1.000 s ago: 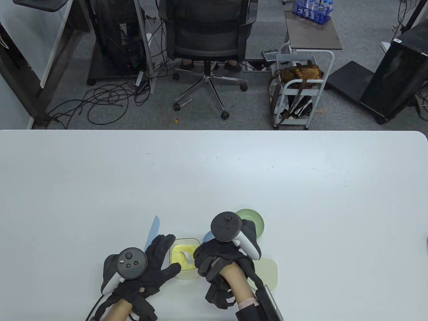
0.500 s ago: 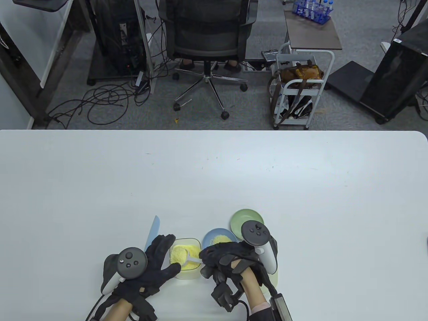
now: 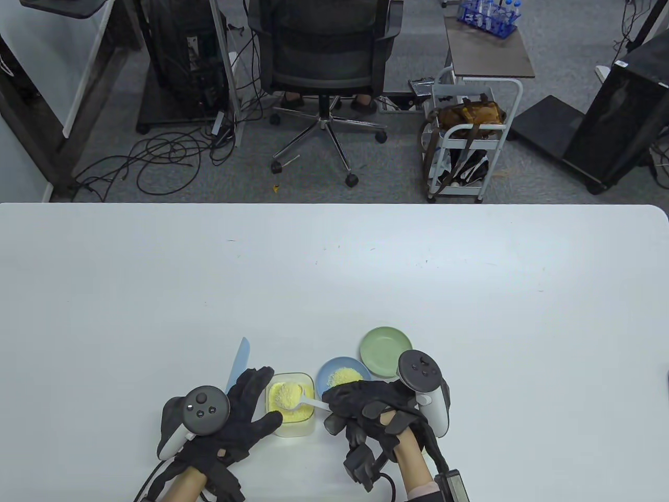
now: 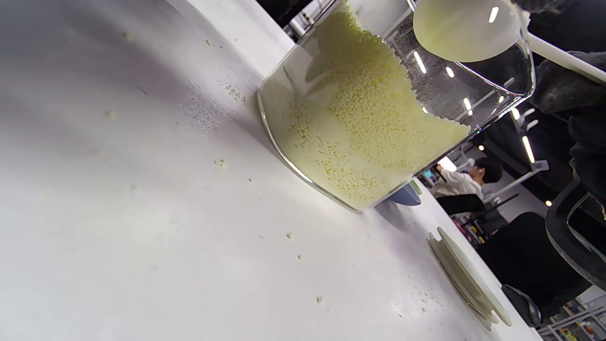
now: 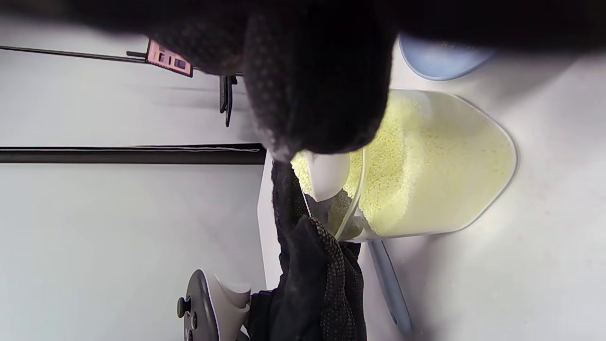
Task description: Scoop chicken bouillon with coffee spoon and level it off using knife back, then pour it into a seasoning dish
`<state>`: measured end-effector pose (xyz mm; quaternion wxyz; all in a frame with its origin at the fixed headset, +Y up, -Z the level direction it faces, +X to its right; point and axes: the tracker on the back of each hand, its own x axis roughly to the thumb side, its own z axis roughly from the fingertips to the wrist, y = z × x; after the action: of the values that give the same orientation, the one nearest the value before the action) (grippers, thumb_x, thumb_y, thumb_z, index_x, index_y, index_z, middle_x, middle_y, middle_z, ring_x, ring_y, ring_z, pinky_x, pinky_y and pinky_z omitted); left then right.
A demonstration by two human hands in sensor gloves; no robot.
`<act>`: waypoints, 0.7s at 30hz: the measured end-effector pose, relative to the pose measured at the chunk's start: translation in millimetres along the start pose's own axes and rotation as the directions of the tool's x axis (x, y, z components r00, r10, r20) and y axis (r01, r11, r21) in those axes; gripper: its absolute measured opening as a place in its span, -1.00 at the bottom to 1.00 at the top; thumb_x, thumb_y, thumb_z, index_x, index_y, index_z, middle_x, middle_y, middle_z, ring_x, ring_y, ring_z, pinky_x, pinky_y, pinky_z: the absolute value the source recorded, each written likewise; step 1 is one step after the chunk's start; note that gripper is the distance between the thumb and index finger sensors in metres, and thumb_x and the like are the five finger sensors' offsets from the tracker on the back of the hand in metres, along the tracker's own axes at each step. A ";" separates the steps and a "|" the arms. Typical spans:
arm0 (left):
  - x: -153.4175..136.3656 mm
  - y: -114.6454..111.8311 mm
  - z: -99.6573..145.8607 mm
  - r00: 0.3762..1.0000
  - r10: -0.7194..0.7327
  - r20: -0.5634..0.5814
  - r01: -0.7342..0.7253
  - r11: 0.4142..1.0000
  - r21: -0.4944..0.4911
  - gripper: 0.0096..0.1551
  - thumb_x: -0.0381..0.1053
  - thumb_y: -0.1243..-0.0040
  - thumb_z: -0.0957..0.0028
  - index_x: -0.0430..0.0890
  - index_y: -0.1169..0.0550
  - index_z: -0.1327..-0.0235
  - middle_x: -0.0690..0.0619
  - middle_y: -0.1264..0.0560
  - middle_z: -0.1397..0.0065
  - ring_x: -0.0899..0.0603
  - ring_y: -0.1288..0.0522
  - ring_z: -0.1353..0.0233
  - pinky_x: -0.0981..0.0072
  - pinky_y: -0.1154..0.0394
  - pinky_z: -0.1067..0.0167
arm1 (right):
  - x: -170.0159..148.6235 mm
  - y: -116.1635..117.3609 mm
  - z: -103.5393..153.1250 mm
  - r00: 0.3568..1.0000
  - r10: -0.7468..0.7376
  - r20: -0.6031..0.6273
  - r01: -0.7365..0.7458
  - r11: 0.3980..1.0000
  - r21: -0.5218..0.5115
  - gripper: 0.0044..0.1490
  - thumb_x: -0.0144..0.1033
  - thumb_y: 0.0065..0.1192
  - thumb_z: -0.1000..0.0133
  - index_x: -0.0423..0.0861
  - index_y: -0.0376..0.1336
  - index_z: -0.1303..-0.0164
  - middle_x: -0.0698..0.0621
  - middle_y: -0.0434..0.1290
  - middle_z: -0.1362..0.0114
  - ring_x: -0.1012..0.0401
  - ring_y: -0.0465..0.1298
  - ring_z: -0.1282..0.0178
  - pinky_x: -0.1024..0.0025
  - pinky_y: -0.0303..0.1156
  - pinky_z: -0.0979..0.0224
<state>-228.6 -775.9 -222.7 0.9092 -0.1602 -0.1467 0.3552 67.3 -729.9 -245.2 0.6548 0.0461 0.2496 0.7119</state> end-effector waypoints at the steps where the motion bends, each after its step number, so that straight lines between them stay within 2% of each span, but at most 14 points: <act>1: 0.7 1.4 0.4 1.000 0.005 0.003 -0.005 1.000 -0.008 0.09 0.57 0.04 0.08 0.25 0.16 -0.61 -0.26 0.17 -0.71 -0.40 0.09 -0.71 -0.36 0.11 -0.50 | -1.2 -0.2 0.1 1.000 -0.010 0.002 0.010 1.000 0.003 -0.52 -0.53 0.30 0.12 -0.54 0.36 0.14 -0.42 0.59 0.45 0.49 0.56 0.92 0.43 0.63 0.80; 4: 2.9 10.9 4.2 1.000 0.006 0.019 -0.006 1.000 -0.023 0.15 0.61 0.08 0.08 0.14 0.14 -0.65 -0.29 0.17 -0.71 -0.43 0.10 -0.70 -0.38 0.07 -0.48 | -1.8 -0.8 1.0 1.000 -0.022 0.012 0.022 1.000 0.006 -0.52 -0.53 0.30 0.12 -0.54 0.36 0.14 -0.42 0.59 0.45 0.49 0.56 0.91 0.43 0.63 0.79; 6: 4.7 19.6 8.1 0.997 0.064 0.035 -0.063 0.998 -0.013 0.15 0.61 0.09 0.07 0.09 0.09 -0.67 -0.31 0.13 -0.71 -0.45 0.06 -0.70 -0.38 0.03 -0.47 | -1.1 -1.6 1.9 1.000 -0.021 0.016 0.021 1.000 0.005 -0.52 -0.53 0.30 0.12 -0.54 0.36 0.14 -0.42 0.59 0.45 0.49 0.56 0.91 0.43 0.63 0.79; 10: 5.0 40.3 17.1 0.991 0.126 0.051 -0.128 0.991 0.043 0.10 0.55 0.03 0.02 -0.01 -0.05 -0.67 -0.35 0.00 -0.70 -0.47 -0.07 -0.66 -0.34 -0.10 -0.45 | 0.7 -4.3 4.7 0.999 -0.031 0.032 0.031 1.000 0.002 -0.52 -0.53 0.30 0.12 -0.54 0.36 0.14 -0.41 0.59 0.45 0.49 0.56 0.91 0.43 0.63 0.79; 12: 1.3 48.5 21.0 0.995 0.101 0.000 -0.101 0.988 0.114 0.00 0.44 -0.02 -0.04 -0.07 -0.14 -0.63 -0.36 -0.12 -0.66 -0.47 -0.19 -0.60 -0.27 -0.19 -0.41 | 0.7 -5.1 6.0 0.999 -0.032 0.036 0.033 0.999 0.000 -0.52 -0.53 0.30 0.12 -0.54 0.36 0.14 -0.42 0.59 0.45 0.49 0.56 0.92 0.43 0.63 0.80; 15: -10.0 54.6 24.0 0.972 -0.043 -0.232 0.089 0.977 0.195 -0.20 0.20 -0.09 -0.12 -0.18 -0.26 -0.53 -0.34 -0.30 -0.53 -0.42 -0.38 -0.43 -0.07 -0.33 -0.29 | 0.2 -7.0 8.3 0.999 -0.036 0.040 0.036 0.999 -0.006 -0.52 -0.53 0.30 0.12 -0.54 0.36 0.15 -0.42 0.59 0.45 0.49 0.56 0.92 0.43 0.63 0.80; 18: -21.0 51.5 18.7 0.884 -0.215 -0.414 0.253 0.967 0.039 -0.23 0.14 -0.17 -0.10 -0.23 -0.30 -0.46 -0.32 -0.41 -0.37 -0.32 -0.49 -0.23 0.09 -0.40 -0.13 | -0.4 -8.9 10.0 0.998 -0.043 0.043 0.043 0.999 -0.013 -0.52 -0.53 0.30 0.12 -0.54 0.36 0.14 -0.42 0.59 0.45 0.49 0.55 0.92 0.43 0.62 0.80; 21: -27.5 43.6 13.2 0.794 -0.332 -0.510 0.305 0.942 -0.138 -0.18 0.18 -0.24 -0.05 -0.24 -0.30 -0.43 -0.26 -0.46 -0.27 -0.22 -0.54 -0.11 0.20 -0.43 -0.03 | -0.1 -10.5 11.4 0.998 -0.046 0.046 0.047 0.999 -0.018 -0.52 -0.53 0.30 0.12 -0.55 0.36 0.15 -0.42 0.59 0.45 0.49 0.55 0.92 0.43 0.62 0.80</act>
<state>-279.1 -762.2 -232.2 0.9567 -0.2465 0.0743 0.1359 81.4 -726.4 -239.6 0.6770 0.0503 0.2288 0.6977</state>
